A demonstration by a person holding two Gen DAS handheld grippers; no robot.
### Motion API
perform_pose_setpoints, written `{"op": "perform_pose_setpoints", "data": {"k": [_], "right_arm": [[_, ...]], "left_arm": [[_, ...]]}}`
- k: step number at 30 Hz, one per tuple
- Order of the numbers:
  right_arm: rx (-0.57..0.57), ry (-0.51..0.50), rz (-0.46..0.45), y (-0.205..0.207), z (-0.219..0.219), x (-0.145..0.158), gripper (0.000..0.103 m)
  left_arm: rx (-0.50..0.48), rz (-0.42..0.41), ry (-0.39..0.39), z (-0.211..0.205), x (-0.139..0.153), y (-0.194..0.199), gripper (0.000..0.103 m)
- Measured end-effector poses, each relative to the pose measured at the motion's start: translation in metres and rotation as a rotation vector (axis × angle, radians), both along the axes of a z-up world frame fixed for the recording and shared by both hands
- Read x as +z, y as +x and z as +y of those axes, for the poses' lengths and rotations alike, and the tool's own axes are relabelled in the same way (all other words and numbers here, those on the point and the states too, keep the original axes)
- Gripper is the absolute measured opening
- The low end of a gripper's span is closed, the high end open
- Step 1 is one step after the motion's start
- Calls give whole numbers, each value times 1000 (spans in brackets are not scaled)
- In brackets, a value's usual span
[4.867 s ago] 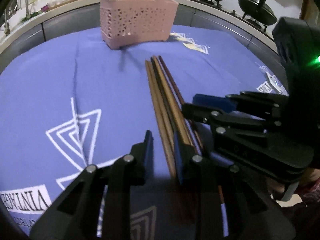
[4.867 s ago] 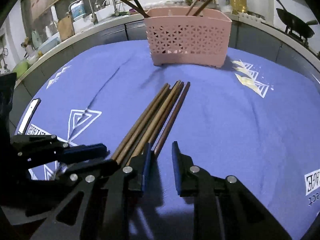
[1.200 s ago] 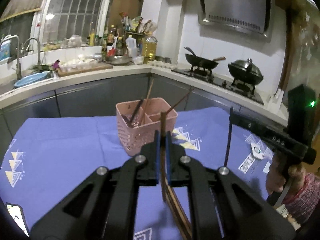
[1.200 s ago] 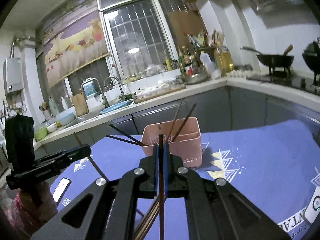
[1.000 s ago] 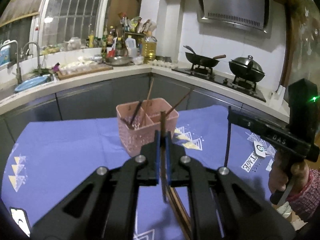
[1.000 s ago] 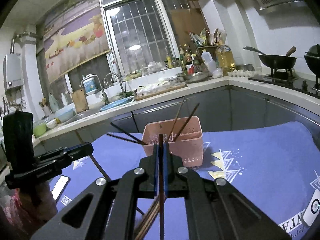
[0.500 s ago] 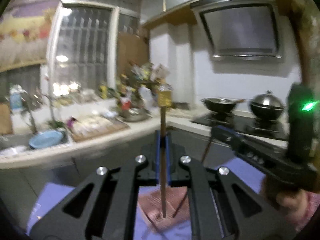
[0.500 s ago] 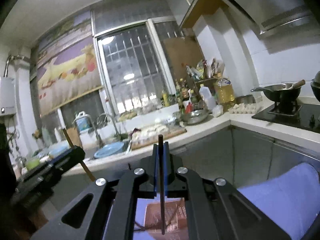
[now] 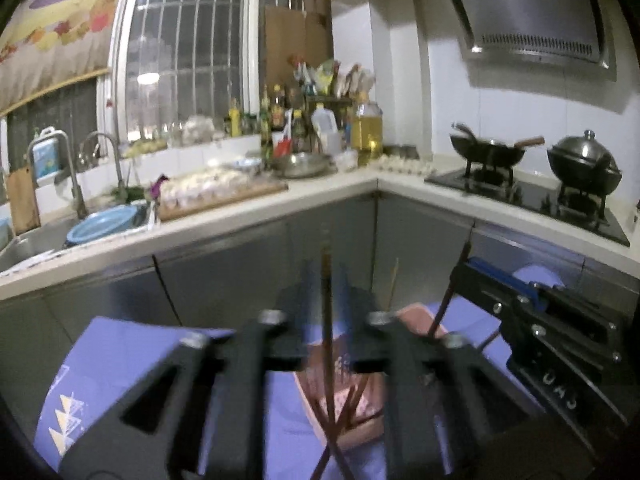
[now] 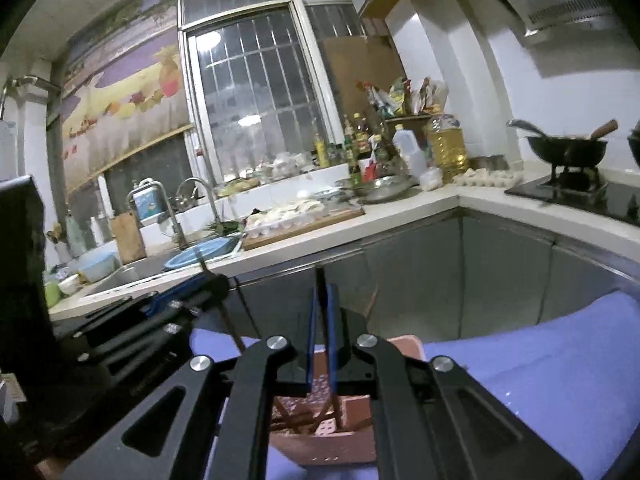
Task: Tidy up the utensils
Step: 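Lift both chopsticks and lower them into the pink basket, then move both open grippers back down to the remaining chopsticks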
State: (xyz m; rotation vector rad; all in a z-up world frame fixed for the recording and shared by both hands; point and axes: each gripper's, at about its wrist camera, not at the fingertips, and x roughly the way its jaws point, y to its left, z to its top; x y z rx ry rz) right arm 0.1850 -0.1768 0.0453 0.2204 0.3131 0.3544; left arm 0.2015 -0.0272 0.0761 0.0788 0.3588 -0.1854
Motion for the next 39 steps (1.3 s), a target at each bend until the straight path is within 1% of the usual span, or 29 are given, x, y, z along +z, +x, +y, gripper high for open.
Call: {"op": "perform_pose_setpoints", "data": {"k": [1,2,3,4,5,7,9,11,13,16,17,18,19,21,22,23,24,25,27,28,29,30,33,35,36,39], "right_arm": [[16,4,9,0,3,2,14],[20,9,13,-2,4,3,24],[19,19,8,-6,3,8,30],[14,30,-3,-10,2,12,44],[10,41,-19,-16,0,17,52],[13,55,-64,-29,-2,29,52],[25,69,-104,-48,-4,41,52],[24,85,-137,-67,-8,47,52],[24,102,-169,-90,-14,47,52],[14,117,-186,-123,-24,36,52],[7,113,-180,-133,-27,28,52],[0,107,-167,-140,-29,20,52],[-4,96,-135,-147,-30,7,51],[4,65,-43,-151,-29,-20,45],[15,37,45,-149,-25,-40,37],[24,14,129,-146,-21,-59,32],[34,0,189,-143,-18,-74,30],[47,-22,270,-141,-13,-95,27],[57,-66,377,-140,-4,-123,26],[73,-91,437,-139,2,-138,26],[84,-108,467,-140,7,-146,26],[95,-125,488,-142,12,-152,26],[129,-159,516,-144,23,-159,26],[149,-204,545,-143,35,-166,26],[153,-222,545,-144,39,-168,26],[103,-307,509,-147,43,-163,26]], "left_arm": [[18,-17,4,1,4,-5,50],[39,-52,-3,5,9,-11,51],[43,-71,-14,7,14,-18,51],[39,-88,-40,13,23,-26,52],[31,-100,-68,19,32,-33,53],[46,-149,-121,31,50,-53,57],[44,-203,-181,45,65,-79,57],[24,-240,-223,55,73,-103,57],[11,-267,-233,62,73,-126,57],[-21,-269,-241,75,58,-155,57],[-31,-255,-239,79,49,-162,57],[-48,-222,-235,83,35,-169,57],[-68,-184,-229,84,22,-172,57],[-104,-94,-204,85,-6,-175,57],[-112,-58,-197,84,-19,-176,56],[-125,0,-194,83,-37,-175,55],[-138,51,-194,82,-51,-174,48],[-155,124,-195,80,-70,-171,43],[-170,211,-212,76,-93,-168,41],[-191,281,-231,73,-109,-166,41],[-204,320,-234,69,-119,-165,41],[-216,358,-230,65,-130,-166,41],[-245,430,-228,55,-152,-169,41],[-250,459,-232,50,-160,-170,41],[-251,467,-232,49,-163,-171,41],[-245,480,-222,47,-168,-171,41]]}}
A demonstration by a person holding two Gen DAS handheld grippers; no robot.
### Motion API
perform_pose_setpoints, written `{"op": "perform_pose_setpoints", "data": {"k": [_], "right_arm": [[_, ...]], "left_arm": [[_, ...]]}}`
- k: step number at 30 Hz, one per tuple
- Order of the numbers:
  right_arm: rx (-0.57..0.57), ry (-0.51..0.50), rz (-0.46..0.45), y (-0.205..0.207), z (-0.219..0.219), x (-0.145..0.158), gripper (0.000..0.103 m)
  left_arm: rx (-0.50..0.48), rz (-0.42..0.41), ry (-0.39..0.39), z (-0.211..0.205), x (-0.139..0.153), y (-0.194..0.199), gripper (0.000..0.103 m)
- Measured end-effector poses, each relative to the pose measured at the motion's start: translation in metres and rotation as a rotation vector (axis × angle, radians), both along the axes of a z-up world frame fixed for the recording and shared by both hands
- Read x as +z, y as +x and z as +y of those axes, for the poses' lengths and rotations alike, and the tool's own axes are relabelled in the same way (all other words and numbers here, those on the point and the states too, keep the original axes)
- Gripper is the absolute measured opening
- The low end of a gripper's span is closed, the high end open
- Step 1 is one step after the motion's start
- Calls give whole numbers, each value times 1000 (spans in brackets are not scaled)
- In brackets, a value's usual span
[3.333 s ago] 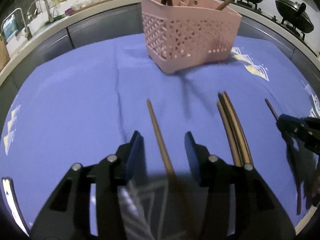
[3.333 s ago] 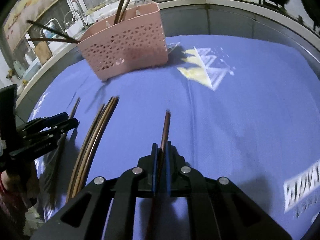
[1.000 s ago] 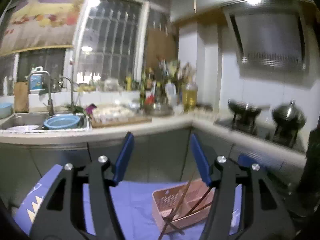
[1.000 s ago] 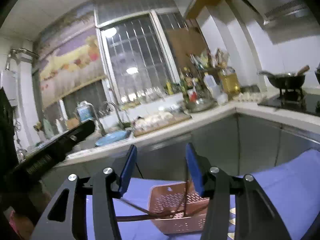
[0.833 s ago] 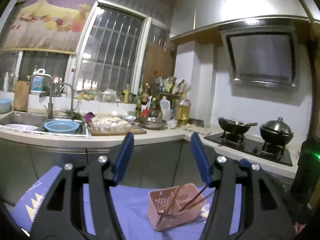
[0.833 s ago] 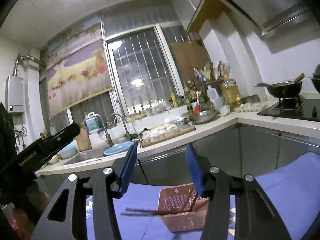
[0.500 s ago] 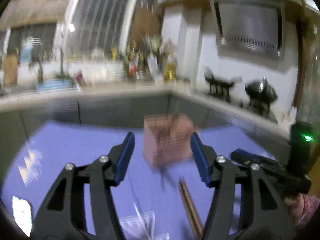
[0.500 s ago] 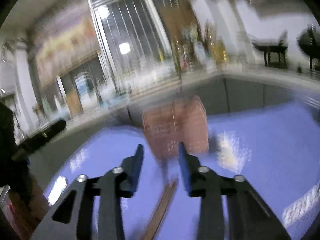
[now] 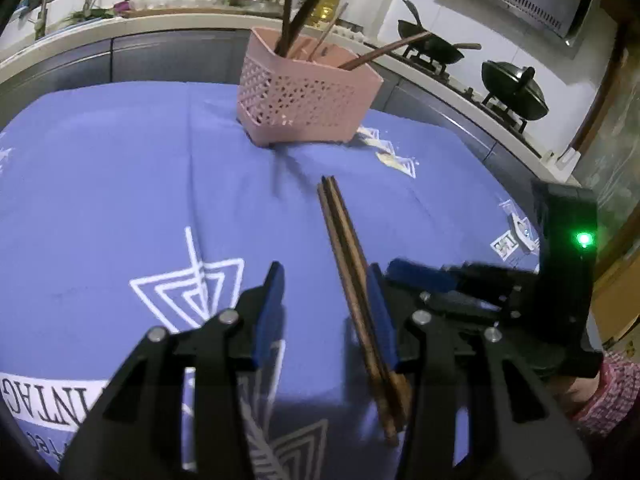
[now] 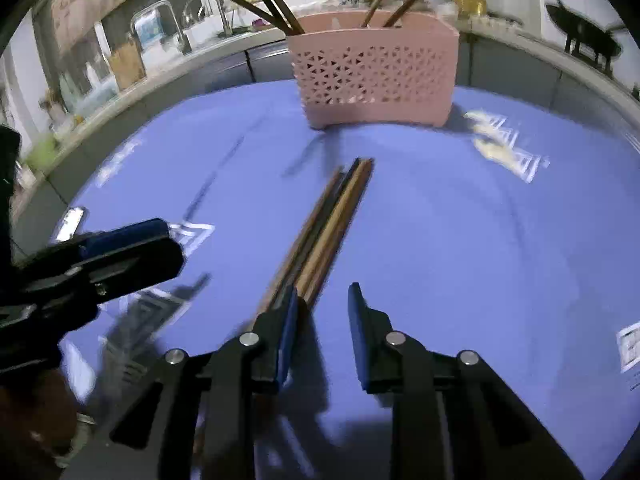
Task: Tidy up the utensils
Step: 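Move both open grippers back down to the remaining chopsticks, then close the right gripper on a chopstick while the left gripper grasps another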
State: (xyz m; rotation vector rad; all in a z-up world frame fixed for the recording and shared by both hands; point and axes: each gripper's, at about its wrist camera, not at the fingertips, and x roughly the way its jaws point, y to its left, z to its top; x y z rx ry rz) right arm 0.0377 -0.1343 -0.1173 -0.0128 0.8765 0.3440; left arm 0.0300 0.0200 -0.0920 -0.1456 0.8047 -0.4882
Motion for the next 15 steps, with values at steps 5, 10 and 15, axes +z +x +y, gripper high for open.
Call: {"op": "perform_pose_setpoints", "data": {"k": [5,10,15], "right_arm": [[-41,41,14,-2,-20,1,26],[-53,94,1,0,-30,7,26],[-114,146,8,12,-46,7,26]], "left_arm": [[-17,19,17,-9,-3,4,41],[-59,40,87,-34,-14,7,41],[-54,71,156,-49,-29,13,38]]}}
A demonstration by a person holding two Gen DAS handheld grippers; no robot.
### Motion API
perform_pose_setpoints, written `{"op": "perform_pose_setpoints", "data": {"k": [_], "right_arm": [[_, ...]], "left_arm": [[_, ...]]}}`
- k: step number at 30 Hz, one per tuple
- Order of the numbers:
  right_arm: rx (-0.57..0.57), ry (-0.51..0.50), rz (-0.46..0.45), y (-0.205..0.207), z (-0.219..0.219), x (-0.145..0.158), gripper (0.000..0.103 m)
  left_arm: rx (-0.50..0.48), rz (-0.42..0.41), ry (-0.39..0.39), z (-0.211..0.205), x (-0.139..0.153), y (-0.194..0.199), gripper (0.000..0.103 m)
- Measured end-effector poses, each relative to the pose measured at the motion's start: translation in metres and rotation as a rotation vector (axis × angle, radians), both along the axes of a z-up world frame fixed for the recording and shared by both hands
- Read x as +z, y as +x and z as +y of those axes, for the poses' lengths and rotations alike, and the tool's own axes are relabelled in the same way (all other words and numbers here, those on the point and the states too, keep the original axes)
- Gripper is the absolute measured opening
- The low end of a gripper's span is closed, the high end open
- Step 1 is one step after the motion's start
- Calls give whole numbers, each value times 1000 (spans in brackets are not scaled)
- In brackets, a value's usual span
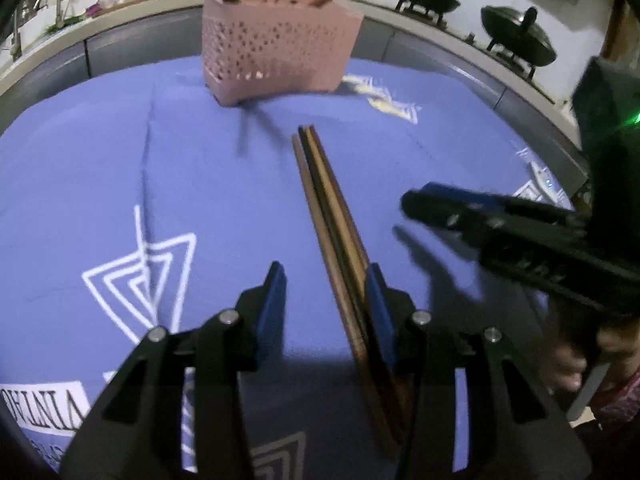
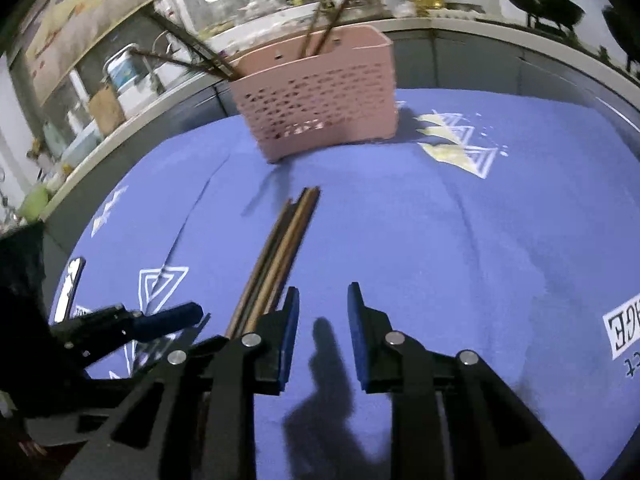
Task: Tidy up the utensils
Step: 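Close the right gripper on a chopstick while the left gripper grasps another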
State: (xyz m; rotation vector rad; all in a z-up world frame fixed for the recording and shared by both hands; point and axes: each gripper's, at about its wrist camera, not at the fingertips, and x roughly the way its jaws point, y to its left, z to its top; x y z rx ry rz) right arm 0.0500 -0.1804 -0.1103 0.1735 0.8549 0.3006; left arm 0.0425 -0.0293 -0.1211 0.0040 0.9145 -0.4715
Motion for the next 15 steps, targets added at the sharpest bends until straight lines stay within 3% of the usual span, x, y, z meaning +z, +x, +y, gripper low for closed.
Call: {"op": "perform_pose_setpoints", "data": {"k": [3,12,14,15], "right_arm": [[-5,6,6,-2,-4,-2,26],[47,10,6,-5,12,-6,26],[54,2,7,-4,14,-7,26],[56,-1,9,-3,15,-7,26]], "left_arm": [[23,-28,51,-5,-1,2,28],[42,-32,87,-9,0,5,27],[41,-39,117,-11,0,7,26],[47,-52,150,-13,-1,7,21]]}}
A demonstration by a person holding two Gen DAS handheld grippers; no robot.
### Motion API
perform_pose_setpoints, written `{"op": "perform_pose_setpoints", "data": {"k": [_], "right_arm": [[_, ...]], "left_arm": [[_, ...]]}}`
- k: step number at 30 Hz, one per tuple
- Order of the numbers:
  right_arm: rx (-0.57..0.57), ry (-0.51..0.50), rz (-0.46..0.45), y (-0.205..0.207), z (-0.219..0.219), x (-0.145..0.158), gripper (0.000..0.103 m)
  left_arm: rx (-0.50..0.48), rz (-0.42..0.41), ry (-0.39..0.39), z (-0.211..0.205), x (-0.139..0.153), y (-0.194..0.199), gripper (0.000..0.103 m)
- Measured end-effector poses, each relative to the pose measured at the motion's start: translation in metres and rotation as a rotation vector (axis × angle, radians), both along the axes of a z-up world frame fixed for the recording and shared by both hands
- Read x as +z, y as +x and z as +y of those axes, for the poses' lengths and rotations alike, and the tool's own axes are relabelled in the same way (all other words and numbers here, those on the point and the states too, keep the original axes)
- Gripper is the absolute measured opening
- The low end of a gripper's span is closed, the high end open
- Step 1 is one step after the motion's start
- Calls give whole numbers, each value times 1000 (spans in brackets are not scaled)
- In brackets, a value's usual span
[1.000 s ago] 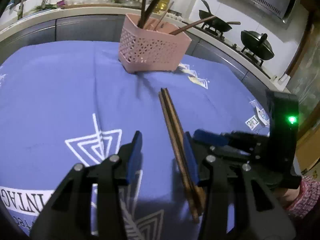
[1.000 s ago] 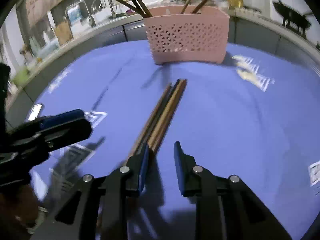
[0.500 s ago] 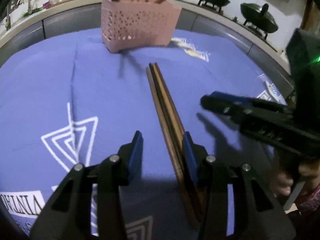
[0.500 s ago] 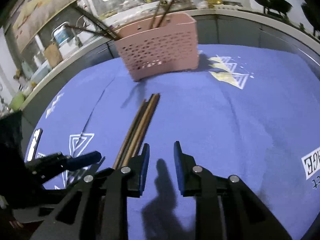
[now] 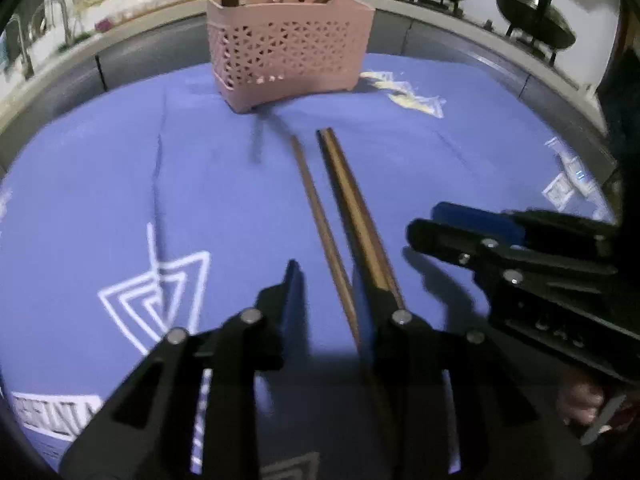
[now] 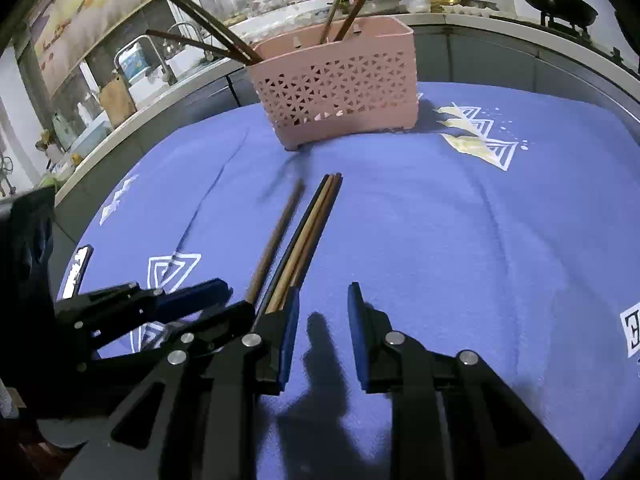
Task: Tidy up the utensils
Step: 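Close the right gripper on a chopstick while the left gripper grasps another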
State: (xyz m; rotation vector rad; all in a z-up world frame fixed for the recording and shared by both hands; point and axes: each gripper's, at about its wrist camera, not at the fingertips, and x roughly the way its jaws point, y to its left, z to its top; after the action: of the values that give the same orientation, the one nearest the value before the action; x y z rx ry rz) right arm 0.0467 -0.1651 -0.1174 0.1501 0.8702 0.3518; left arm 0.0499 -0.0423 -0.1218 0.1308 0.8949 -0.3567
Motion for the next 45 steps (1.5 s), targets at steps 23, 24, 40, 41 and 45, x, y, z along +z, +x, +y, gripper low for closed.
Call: {"op": "perform_pose_setpoints", "data": {"k": [23,24,40,41,45], "right_arm": [[9,-124,-8,13,10,-2,24],[-16,-119,15,13,0,-4,24],[-8,-67,-22,28,6,8,22],[-21,-73,-20,31,4,7,20],[-11,-81,25,42,6,-3,18]], "left_arm": [[32,-8,3,29,1,12,18],[31,-9,1,28,1,12,18],[0,5,14,27,2,22,18],[4,6,13,29,2,23,18],[7,-5,35,28,2,26,18]]}}
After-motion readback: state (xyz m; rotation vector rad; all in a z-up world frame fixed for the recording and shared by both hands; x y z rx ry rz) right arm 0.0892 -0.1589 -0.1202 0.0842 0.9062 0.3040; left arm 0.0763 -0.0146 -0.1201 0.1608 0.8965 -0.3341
